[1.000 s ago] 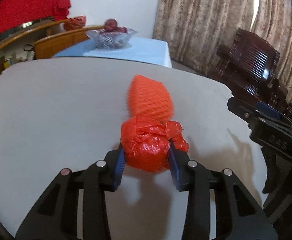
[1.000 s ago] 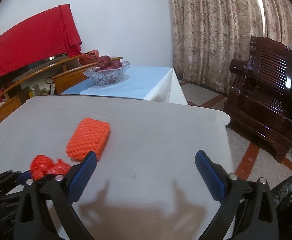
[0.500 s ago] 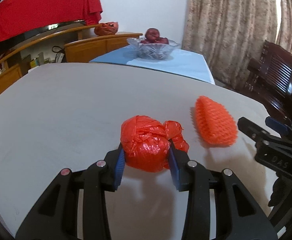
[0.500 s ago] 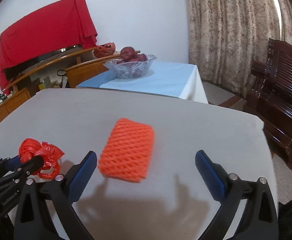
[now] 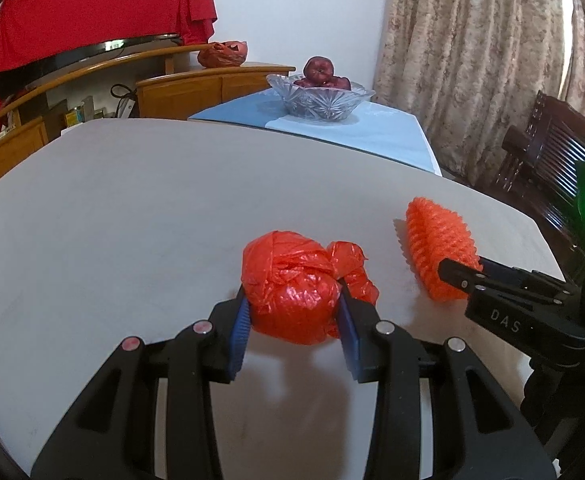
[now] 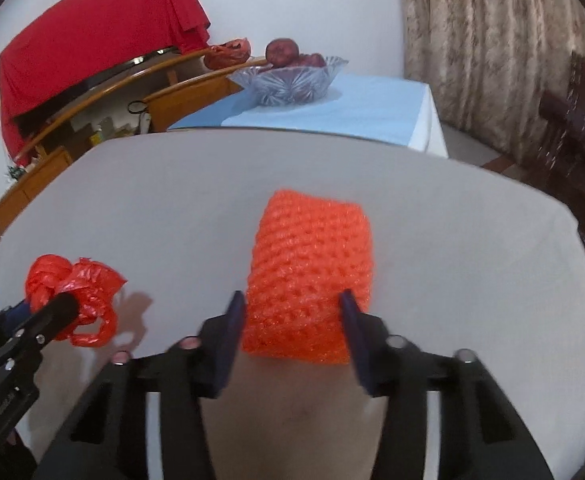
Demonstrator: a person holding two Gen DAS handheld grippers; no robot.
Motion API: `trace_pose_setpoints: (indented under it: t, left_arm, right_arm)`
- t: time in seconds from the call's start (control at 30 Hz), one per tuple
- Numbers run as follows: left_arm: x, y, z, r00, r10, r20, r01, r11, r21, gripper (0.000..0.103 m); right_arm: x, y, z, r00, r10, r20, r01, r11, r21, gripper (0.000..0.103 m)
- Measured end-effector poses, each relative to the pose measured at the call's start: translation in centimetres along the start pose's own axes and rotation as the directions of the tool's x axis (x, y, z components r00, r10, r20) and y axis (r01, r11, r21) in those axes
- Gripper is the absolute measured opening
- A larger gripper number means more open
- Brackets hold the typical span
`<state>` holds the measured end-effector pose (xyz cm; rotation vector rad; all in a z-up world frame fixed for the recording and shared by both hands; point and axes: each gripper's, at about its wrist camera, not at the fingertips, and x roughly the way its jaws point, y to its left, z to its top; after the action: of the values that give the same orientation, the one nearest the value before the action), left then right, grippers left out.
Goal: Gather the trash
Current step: 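Grasp the red plastic bag with the left tool while the right tool grasps orange mesh, then carry red bag and orange mesh over the bin and open both tools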
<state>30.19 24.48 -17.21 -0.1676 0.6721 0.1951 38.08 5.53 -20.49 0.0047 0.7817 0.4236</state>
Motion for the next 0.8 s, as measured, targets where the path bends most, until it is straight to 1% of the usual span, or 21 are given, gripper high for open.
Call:
trace_pose_setpoints:
  t: [0.03,0.07,0.13,0.33,0.57,0.8]
  left_arm:
    - [0.0,0.0,0.0,1.000,-0.001,0.000,0.001,1.000,0.000,0.037]
    - [-0.1,0.0,0.0,1.000,-0.002,0.000,0.002,1.000,0.001,0.037]
    - [-0.6,-0.2,0.0,1.000,-0.004,0.003,0.004,1.000,0.002,0.037]
    - [-2.7,-1.5,0.1,0.999,-0.020,0.027,0.020,1.000,0.013,0.037]
    - [-6.5,-4.8,0.6,0.996,-0.058,0.063,0.056,0.998,0.041,0.037]
    - [-10.8,-8.9,0.3,0.988,-0.130,0.082,0.124,0.989,0.078,0.037]
  right_arm:
    - [-0.1,-0.1,0.0,1.000,0.009,0.000,-0.009,1.000,-0.003,0.025]
    - [-0.4,0.0,-0.2,1.000,0.014,-0.001,-0.014,1.000,-0.010,0.019]
    - [-1.1,0.1,-0.4,1.000,0.020,0.012,-0.020,1.000,-0.019,0.016]
    - [-5.1,-0.6,-0.6,0.998,0.024,0.066,-0.023,1.000,-0.017,0.015]
    - [-11.7,-2.2,-0.6,0.989,0.005,0.145,0.000,1.000,-0.031,0.015]
    - [-17.8,-3.8,-1.5,0.979,-0.024,0.201,0.033,0.999,-0.039,0.015]
